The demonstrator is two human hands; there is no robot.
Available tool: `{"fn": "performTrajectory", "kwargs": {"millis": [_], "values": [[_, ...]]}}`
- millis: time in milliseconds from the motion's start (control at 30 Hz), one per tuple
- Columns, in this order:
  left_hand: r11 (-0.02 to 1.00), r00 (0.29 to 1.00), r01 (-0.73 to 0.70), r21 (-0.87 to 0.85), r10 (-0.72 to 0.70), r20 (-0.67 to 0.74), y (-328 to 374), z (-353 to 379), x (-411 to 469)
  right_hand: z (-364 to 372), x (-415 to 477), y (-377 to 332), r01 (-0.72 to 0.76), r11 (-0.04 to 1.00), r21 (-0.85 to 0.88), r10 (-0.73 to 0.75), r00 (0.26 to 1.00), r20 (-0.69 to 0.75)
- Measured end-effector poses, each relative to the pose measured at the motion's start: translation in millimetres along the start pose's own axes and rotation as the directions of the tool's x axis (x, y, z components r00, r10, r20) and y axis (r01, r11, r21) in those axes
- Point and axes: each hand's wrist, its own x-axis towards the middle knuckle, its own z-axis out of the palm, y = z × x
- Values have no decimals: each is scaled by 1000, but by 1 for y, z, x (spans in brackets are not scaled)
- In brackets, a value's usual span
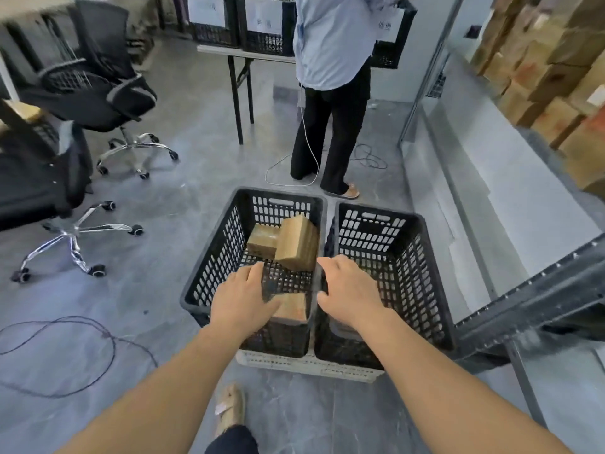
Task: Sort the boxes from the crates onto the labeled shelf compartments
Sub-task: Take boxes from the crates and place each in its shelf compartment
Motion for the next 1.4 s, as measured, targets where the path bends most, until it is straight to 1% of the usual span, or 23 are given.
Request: {"fn": "performTrajectory", "kwargs": {"millis": [167, 300, 500, 633, 900, 1033, 1200, 1267, 1400], "values": [[999, 999, -6, -31, 8, 49, -58, -29, 70, -3, 74, -36, -110, 994, 8, 109, 993, 51], [997, 995, -17, -69, 24, 101, -95, -38, 122, 3, 123, -52, -186, 983, 10, 184, 978, 103], [995, 977, -35, -88, 53, 207, -104, -15, 180, 24, 171, -45, -290, 956, 36, 278, 941, 193], [994, 958, -28, -106, 57, 281, -99, 12, 216, 45, 201, -25, -324, 945, 36, 306, 921, 242], [987, 913, 88, -133, -26, 407, -100, 77, 285, 103, 275, 18, -386, 916, 113, 333, 886, 323], [976, 887, 119, -181, -22, 462, -95, 119, 318, 137, 302, 33, -430, 893, 134, 359, 859, 366], [956, 851, 151, -253, 5, 525, -95, 178, 358, 181, 323, 50, -492, 861, 130, 396, 808, 435], [925, 823, 226, -306, -13, 568, -96, 199, 374, 197, 332, 56, -516, 846, 136, 415, 797, 439], [788, 738, 433, -437, -31, 674, -95, 236, 396, 221, 345, 63, -556, 814, 169, 444, 782, 437]]}}
